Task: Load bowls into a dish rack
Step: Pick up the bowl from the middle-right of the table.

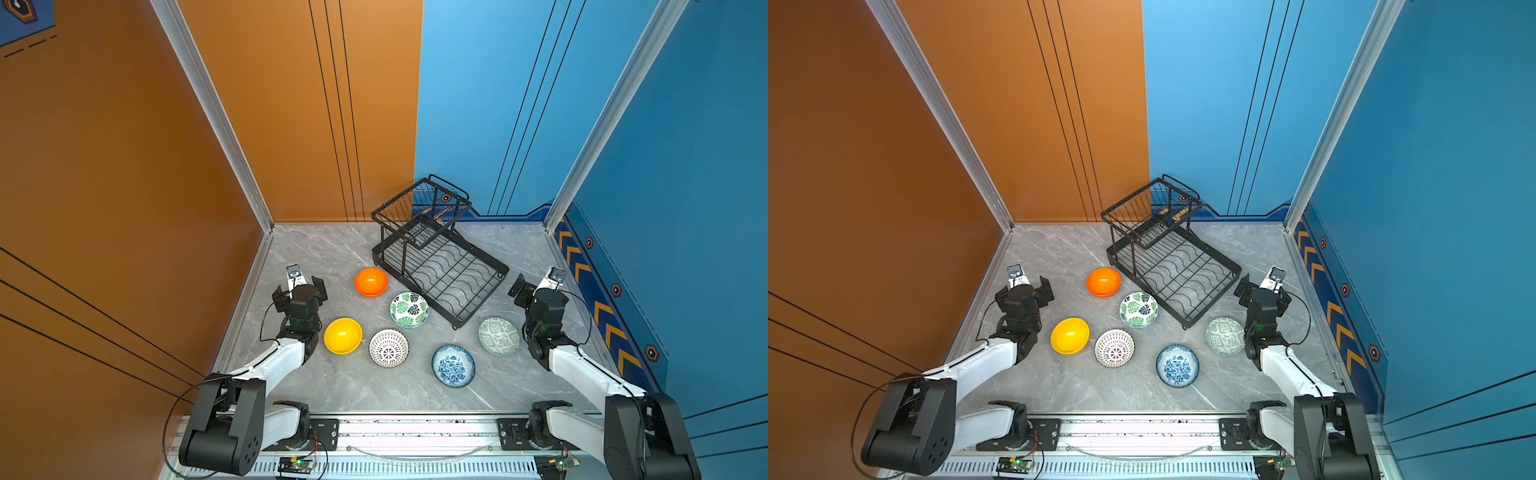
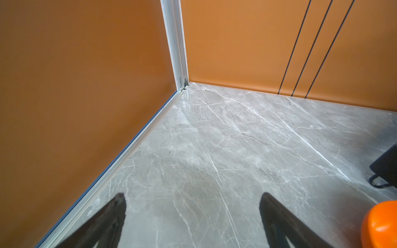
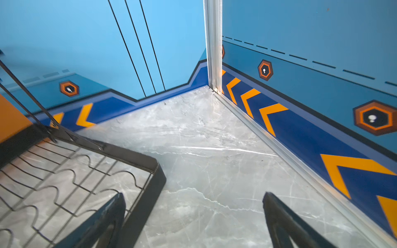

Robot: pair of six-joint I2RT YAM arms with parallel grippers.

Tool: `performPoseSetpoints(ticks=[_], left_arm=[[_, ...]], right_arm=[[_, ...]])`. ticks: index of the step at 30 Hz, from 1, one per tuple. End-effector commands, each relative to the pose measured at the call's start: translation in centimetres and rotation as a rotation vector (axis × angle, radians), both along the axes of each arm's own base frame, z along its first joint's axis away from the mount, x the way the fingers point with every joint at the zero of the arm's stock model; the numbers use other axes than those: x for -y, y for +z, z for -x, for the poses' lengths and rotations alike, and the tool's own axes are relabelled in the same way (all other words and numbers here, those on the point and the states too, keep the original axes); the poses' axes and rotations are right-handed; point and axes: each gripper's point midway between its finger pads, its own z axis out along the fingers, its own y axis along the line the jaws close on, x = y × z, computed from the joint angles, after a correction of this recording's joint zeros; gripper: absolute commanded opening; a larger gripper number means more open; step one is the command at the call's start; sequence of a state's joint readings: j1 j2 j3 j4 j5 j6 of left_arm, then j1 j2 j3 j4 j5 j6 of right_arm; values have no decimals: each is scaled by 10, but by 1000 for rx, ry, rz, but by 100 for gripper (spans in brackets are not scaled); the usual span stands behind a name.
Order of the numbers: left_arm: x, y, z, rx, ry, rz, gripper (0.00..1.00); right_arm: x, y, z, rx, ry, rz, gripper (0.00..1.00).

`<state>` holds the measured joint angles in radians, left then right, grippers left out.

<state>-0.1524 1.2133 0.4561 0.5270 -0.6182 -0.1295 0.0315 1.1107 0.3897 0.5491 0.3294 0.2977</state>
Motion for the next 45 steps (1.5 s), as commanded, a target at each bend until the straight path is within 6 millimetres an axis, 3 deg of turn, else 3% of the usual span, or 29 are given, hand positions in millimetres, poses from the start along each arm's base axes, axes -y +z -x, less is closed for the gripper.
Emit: performPoseSetpoints(ticks=[1, 5, 11, 17, 21, 25, 29, 39, 45], left_arm=[[-7, 24, 14, 29, 134, 17, 98], [24, 41, 6, 64, 40, 116, 98], [129, 65, -6, 54, -278, 108, 98], [222, 76, 8, 33, -556, 116, 98], [266, 73, 21, 9, -696, 157, 98], [293, 64, 28, -23, -779, 220, 98], [305, 57, 29, -39, -812, 272, 98], [333, 49, 34, -66, -892, 360, 98], [344, 45, 35, -89, -923, 387, 98]], right_arm=[[-17, 1, -1, 44, 120, -189, 100], [-37, 15, -7, -14, 199, -218, 100], [-50, 24, 8, -206, 174, -85, 100], [-65, 0, 38, -430, 153, -32, 100], [-67, -20, 61, -523, 127, -106, 100], [-61, -33, 88, -582, 83, -158, 100], [-59, -53, 101, -594, 50, -246, 95], [-55, -104, 118, -735, 40, -382, 91], [-63, -122, 121, -761, 72, -434, 82]])
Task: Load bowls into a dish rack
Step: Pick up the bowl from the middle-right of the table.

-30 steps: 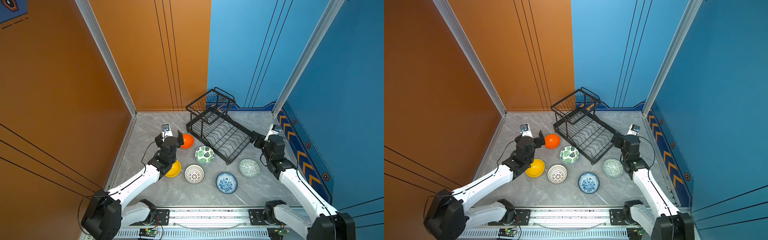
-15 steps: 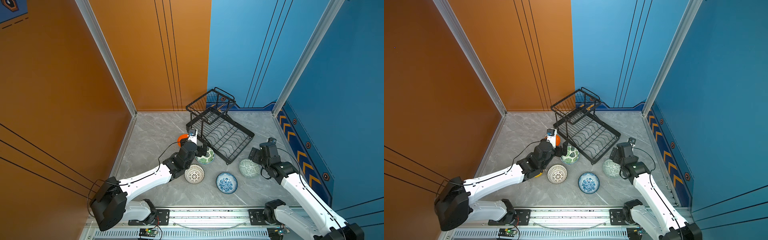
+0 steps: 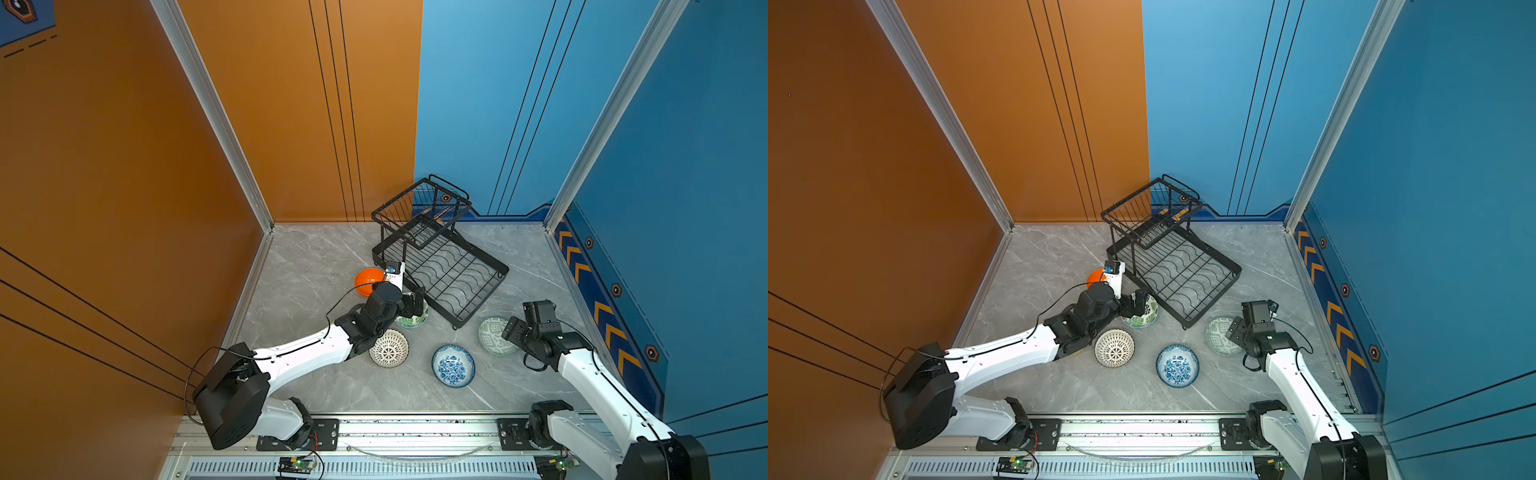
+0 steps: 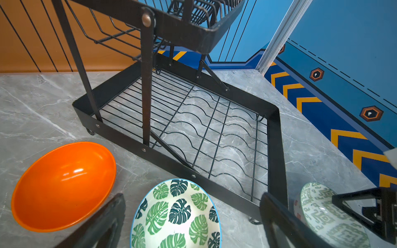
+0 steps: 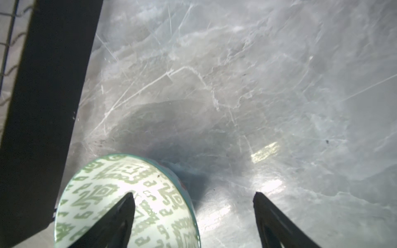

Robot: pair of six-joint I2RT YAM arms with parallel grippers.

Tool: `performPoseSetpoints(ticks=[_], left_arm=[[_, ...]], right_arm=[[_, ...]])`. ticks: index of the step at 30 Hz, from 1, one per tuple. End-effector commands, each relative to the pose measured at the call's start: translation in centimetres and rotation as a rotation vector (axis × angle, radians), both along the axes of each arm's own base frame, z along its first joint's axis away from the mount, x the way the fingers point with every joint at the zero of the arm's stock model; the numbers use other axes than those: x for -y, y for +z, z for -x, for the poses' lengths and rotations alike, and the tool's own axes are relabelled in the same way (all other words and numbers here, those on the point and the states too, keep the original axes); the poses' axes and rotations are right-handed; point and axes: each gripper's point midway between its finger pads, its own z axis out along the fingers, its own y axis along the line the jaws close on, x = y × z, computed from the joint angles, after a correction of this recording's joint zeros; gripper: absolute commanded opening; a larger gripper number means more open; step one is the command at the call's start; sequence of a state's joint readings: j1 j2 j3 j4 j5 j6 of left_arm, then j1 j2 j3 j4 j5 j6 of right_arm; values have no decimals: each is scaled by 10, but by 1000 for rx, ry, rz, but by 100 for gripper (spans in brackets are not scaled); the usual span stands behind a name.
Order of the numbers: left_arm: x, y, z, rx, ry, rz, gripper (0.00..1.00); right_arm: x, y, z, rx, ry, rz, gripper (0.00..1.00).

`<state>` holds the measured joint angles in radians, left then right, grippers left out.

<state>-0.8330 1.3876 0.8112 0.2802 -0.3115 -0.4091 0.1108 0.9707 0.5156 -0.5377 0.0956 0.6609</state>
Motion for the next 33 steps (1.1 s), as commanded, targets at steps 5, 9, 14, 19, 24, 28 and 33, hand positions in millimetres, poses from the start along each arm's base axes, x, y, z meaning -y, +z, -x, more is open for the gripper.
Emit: performPoseSetpoints(ticks=[5, 9, 14, 19, 24, 28, 33], left_arm=[[18, 15, 4, 7, -54, 59, 98], [19, 13, 5, 4, -59, 55, 98], [23, 11, 7, -2, -65, 55, 98], [26, 11, 8, -6, -75, 60, 98], [26, 12, 8, -4, -79, 61, 98], [26, 12, 9, -5, -82, 63, 98], [26, 11, 9, -10, -80, 66, 98]], right_arm=[[-19, -17, -4, -11, 24, -107, 68], [-21, -14, -6, 6, 35, -100, 62], [-17, -11, -4, 32, 29, -79, 57], [-13, -10, -2, 45, 23, -62, 47], [-14, -10, -2, 45, 29, -60, 37], [-14, -10, -1, 46, 32, -56, 30], [-12, -9, -2, 52, 30, -40, 24]])
